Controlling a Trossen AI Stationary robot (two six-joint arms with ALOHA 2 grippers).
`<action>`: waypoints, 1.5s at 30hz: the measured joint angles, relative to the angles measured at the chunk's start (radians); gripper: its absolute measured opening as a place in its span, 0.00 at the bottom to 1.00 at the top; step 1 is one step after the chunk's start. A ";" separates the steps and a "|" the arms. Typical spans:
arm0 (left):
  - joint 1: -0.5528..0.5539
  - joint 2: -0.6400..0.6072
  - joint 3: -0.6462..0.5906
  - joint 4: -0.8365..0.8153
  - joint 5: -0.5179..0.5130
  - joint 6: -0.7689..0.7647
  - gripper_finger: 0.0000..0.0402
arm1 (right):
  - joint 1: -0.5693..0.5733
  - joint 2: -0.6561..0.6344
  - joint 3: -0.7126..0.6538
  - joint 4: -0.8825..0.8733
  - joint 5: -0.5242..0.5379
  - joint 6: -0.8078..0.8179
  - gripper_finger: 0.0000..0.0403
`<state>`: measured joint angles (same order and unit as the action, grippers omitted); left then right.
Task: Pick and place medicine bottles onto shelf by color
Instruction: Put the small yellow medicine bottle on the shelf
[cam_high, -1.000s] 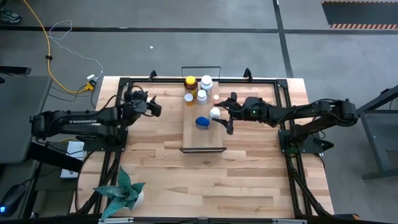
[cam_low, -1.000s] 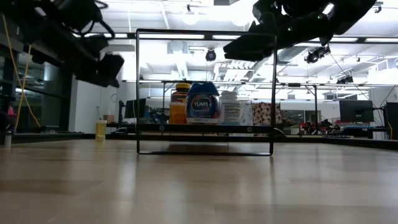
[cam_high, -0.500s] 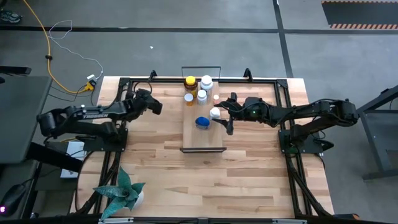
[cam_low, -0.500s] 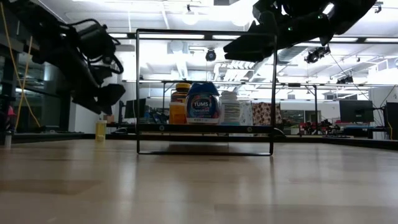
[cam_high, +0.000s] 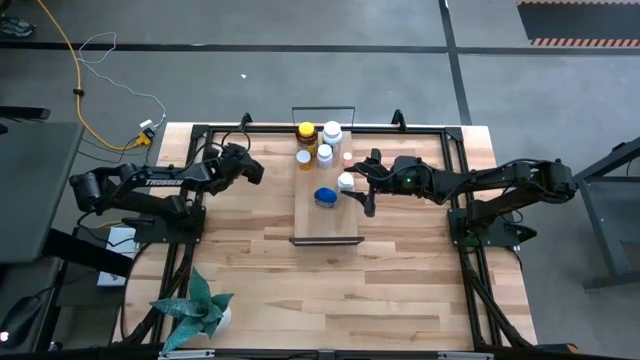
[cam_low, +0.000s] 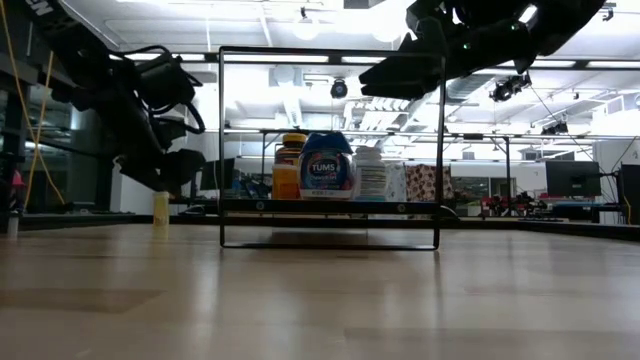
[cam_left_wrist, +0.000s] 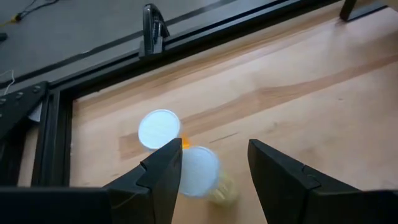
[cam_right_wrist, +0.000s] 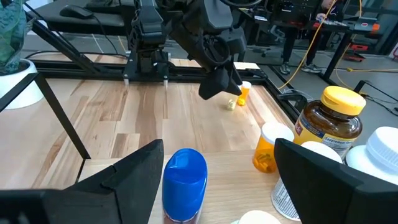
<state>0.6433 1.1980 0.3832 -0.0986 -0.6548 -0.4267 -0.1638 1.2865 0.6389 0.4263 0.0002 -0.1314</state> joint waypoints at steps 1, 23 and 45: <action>0.000 0.000 0.000 0.001 0.000 0.000 0.43 | 0.000 0.000 0.000 0.000 0.000 0.000 0.74; -0.001 -0.001 -0.001 -0.016 0.002 0.053 0.43 | 0.000 0.000 0.000 0.000 0.000 0.000 0.74; 0.009 -0.001 -0.001 -0.062 0.094 0.037 0.43 | 0.000 0.001 0.000 0.000 0.000 0.020 0.74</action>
<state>0.6525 1.1969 0.3824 -0.1602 -0.5605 -0.3897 -0.1638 1.2873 0.6392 0.4260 0.0002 -0.1113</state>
